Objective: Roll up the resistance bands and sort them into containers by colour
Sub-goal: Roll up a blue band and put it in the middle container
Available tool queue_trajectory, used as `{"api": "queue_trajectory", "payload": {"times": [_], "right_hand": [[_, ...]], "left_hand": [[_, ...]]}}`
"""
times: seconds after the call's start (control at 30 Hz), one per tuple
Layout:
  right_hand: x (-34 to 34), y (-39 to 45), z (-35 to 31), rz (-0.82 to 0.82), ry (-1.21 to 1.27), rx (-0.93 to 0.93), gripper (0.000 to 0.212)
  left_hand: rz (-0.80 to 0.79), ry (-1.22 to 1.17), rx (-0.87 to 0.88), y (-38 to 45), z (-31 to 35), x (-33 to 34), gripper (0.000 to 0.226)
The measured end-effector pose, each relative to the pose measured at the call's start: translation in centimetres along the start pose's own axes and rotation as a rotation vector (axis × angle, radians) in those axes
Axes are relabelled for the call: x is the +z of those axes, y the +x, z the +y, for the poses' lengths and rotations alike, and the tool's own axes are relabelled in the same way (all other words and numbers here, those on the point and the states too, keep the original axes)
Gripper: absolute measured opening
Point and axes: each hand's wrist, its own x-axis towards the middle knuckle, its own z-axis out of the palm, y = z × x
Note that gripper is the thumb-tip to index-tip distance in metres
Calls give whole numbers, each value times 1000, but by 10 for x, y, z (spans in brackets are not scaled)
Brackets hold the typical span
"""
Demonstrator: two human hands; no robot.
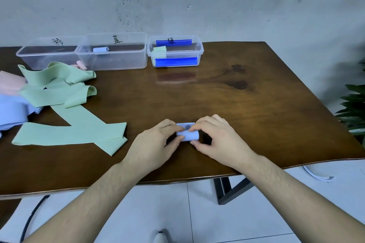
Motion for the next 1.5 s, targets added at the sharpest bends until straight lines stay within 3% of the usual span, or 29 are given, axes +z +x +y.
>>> {"api": "queue_trajectory", "payload": {"times": [0.17,0.33,0.53,0.93,1.03,1.2,1.5], "right_hand": [[3,5,4,26,22,20,26],[4,8,6,60,-53,1,28],[1,13,3,26,-87,-32,27],[3,23,9,29,-84,29,31],[4,20,8,52,-121,31,36],[3,21,7,32,-135,45,25],[5,33,16,-20,-124,100,40]], "left_hand": [[69,-36,35,-2,3,0,19],[25,48,56,1,2,1,24],[-31,-12,-10,10,-1,-3,33],[7,74,69,16,-4,-2,26],[-13,100,59,21,-5,-2,29],[-57,102,33,25,-7,-2,34],[-94,169,-46,35,-8,5,49]]}}
